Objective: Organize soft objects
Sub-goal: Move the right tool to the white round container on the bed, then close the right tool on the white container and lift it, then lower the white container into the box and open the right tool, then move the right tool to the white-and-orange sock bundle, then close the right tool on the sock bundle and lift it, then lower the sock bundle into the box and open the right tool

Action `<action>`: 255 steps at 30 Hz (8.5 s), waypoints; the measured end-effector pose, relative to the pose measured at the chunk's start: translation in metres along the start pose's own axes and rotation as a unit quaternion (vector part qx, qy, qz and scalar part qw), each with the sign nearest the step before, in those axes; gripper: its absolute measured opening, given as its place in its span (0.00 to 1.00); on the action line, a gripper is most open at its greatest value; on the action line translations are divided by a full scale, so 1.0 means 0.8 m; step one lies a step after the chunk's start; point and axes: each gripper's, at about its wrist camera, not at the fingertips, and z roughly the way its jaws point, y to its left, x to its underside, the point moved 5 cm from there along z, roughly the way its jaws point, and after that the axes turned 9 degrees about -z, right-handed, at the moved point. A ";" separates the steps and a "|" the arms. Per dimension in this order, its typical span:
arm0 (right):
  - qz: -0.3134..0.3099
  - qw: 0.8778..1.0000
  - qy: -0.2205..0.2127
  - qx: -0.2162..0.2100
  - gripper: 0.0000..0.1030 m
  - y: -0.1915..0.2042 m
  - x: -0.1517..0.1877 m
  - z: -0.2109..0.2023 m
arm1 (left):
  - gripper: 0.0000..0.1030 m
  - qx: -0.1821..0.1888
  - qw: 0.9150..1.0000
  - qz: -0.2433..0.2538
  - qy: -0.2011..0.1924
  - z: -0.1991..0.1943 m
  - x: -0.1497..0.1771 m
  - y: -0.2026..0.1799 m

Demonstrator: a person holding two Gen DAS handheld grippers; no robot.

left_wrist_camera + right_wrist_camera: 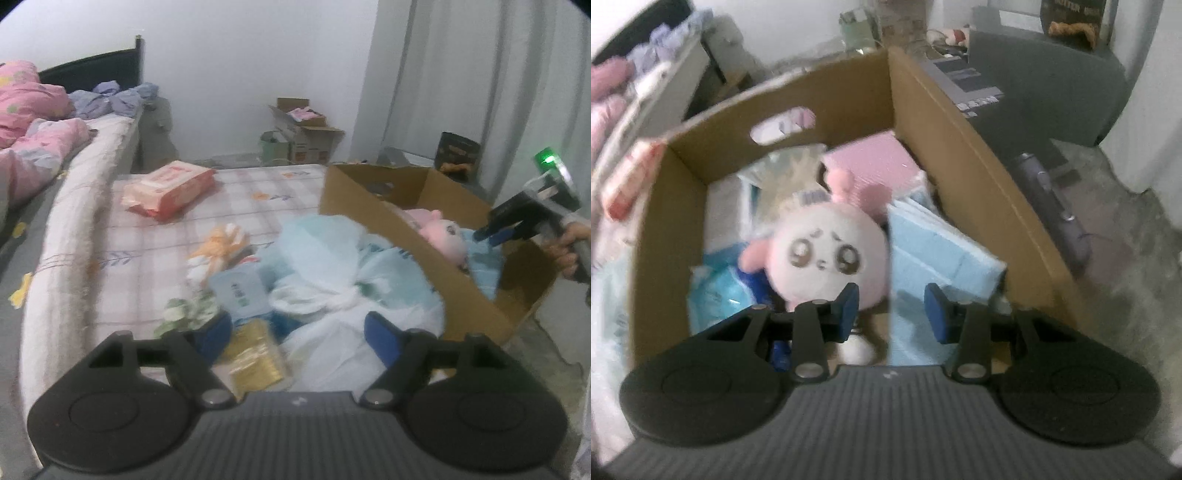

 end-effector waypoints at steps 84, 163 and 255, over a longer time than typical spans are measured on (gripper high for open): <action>-0.111 0.923 0.126 -0.345 0.03 0.425 -0.030 0.086 | 0.64 -0.008 0.994 -0.042 0.104 0.203 -0.075 0.081; 0.033 0.941 0.234 -0.241 0.53 0.063 0.108 0.047 | 0.66 0.025 0.993 0.004 0.116 0.061 -0.026 -0.052; -0.003 0.971 -0.026 -0.237 0.20 0.131 -0.010 -0.142 | 0.48 0.150 0.976 0.154 0.041 0.059 -0.054 -0.235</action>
